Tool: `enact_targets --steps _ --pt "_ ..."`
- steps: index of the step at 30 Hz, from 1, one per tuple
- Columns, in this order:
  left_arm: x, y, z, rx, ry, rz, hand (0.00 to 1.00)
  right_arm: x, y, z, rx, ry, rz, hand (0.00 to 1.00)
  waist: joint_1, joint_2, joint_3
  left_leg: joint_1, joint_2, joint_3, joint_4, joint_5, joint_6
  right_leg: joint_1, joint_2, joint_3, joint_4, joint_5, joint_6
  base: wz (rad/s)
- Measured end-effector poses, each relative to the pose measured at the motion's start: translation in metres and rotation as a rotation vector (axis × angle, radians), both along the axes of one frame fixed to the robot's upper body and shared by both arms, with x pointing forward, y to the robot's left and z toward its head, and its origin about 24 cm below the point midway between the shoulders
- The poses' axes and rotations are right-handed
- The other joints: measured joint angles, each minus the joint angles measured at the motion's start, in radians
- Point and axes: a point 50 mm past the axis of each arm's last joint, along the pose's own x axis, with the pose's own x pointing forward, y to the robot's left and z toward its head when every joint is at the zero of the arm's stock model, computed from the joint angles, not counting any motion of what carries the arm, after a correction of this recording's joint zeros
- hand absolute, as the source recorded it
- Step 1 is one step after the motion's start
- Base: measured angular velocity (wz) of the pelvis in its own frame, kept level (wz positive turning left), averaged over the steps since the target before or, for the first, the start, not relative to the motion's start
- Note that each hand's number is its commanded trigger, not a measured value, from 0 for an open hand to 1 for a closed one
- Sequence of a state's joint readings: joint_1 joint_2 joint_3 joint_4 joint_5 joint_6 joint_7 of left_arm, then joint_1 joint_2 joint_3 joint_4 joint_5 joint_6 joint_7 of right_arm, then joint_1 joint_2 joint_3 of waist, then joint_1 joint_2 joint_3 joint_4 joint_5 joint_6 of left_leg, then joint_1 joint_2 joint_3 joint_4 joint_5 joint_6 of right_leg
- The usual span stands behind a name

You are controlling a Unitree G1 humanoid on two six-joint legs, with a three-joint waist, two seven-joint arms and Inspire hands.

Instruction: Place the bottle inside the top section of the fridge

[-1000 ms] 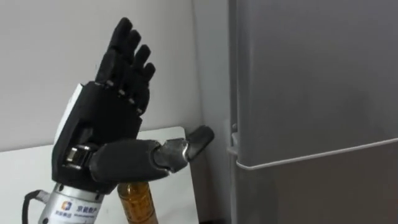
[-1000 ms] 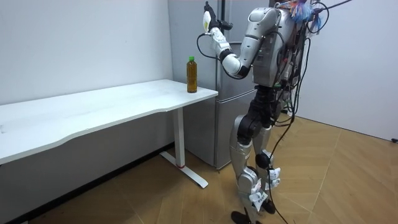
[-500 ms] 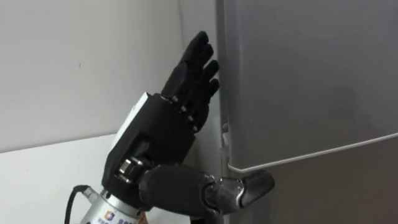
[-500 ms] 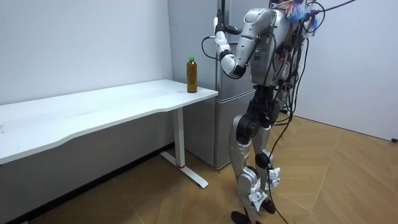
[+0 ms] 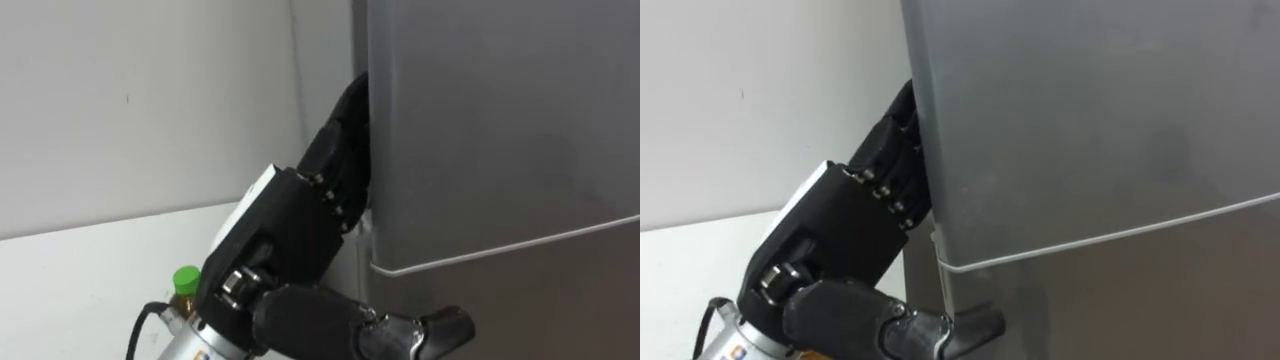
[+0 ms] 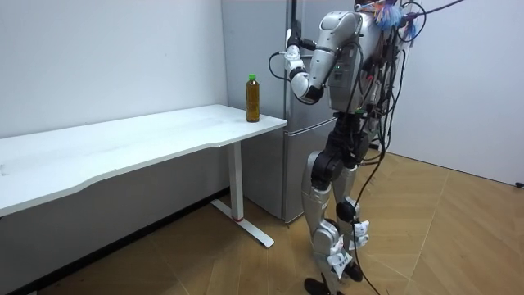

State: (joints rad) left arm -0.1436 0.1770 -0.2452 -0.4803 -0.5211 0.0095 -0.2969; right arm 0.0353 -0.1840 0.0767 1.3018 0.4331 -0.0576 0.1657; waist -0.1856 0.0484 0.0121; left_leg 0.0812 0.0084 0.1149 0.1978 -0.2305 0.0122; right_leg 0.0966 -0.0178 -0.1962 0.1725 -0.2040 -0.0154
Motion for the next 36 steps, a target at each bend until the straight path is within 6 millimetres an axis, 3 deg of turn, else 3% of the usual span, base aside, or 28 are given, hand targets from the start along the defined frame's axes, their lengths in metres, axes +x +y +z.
enact_targets --steps 1,2,3,12,21,24,33,34,35,36 --pt "0.000 -0.001 -0.001 0.002 0.005 -0.002 0.72 0.000 0.000 0.000 0.002 0.004 -0.002 0.00 0.000 -0.001 -0.0005 0.000 0.000 0.000 0.000 0.000 0.000 0.000 0.000 0.000 0.000 0.000 0.000 0.04" --pt "0.001 -0.002 -0.003 0.005 0.022 -0.012 0.90 0.000 0.001 0.000 0.007 0.010 -0.007 0.00 0.000 -0.003 -0.0007 0.000 0.000 0.000 0.000 0.000 0.000 0.001 0.000 0.000 0.000 0.000 0.000 0.04" --pt "0.001 -0.003 -0.005 -0.002 0.038 -0.022 1.00 0.000 0.001 -0.001 0.010 0.014 -0.005 0.00 0.000 -0.005 -0.0002 -0.001 0.000 0.000 0.000 0.000 0.000 0.001 0.000 0.000 0.000 0.000 0.000 0.04" --pt "0.002 -0.003 -0.009 -0.065 0.099 -0.070 1.00 0.002 0.004 -0.001 0.021 0.018 -0.001 0.00 0.004 -0.022 -0.0028 -0.001 0.002 0.045 0.001 0.000 0.000 -0.005 -0.001 0.003 -0.001 0.000 0.000 0.00" --pt "-0.001 -0.018 -0.021 -0.034 0.172 -0.163 1.00 0.001 0.006 -0.001 0.016 0.022 -0.001 0.00 -0.002 -0.017 -0.0067 0.000 0.010 0.051 0.004 0.000 0.000 0.003 -0.003 0.001 -0.001 0.002 0.000 0.00" --pt "-0.002 -0.020 -0.023 -0.026 0.179 -0.178 1.00 0.000 0.005 -0.002 0.009 0.026 -0.003 0.00 -0.004 -0.015 -0.0025 0.002 0.014 0.052 0.004 0.000 0.000 0.005 -0.001 0.001 -0.002 0.004 -0.004 0.00" --pt "-0.003 -0.027 -0.027 0.012 0.170 -0.207 1.00 0.002 0.005 -0.001 0.000 0.026 0.006 0.00 -0.004 -0.011 -0.0022 0.002 0.012 0.056 0.007 0.001 -0.001 0.000 0.000 0.003 -0.004 0.005 -0.006 0.00" --pt "-0.003 -0.027 -0.027 0.012 0.170 -0.207 0.92 0.002 0.005 -0.001 0.000 0.026 0.006 0.00 -0.003 -0.011 -0.0022 0.003 0.013 0.059 0.007 0.001 -0.001 0.000 0.000 0.004 -0.004 0.005 -0.006 -0.03" --pt "-0.003 -0.027 -0.027 0.013 0.169 -0.207 0.92 0.002 0.005 -0.001 0.000 0.026 0.005 0.00 -0.003 -0.011 -0.0022 0.003 0.014 0.068 0.007 0.001 -0.001 0.000 -0.001 0.005 -0.004 0.005 -0.006 0.00" --pt "-0.003 -0.027 -0.027 0.013 0.169 -0.209 0.73 0.001 0.005 -0.001 0.001 0.026 0.003 0.00 -0.004 -0.011 -0.0021 0.003 0.015 0.075 0.007 0.001 -0.001 0.000 -0.001 0.005 -0.004 0.005 -0.005 0.00"
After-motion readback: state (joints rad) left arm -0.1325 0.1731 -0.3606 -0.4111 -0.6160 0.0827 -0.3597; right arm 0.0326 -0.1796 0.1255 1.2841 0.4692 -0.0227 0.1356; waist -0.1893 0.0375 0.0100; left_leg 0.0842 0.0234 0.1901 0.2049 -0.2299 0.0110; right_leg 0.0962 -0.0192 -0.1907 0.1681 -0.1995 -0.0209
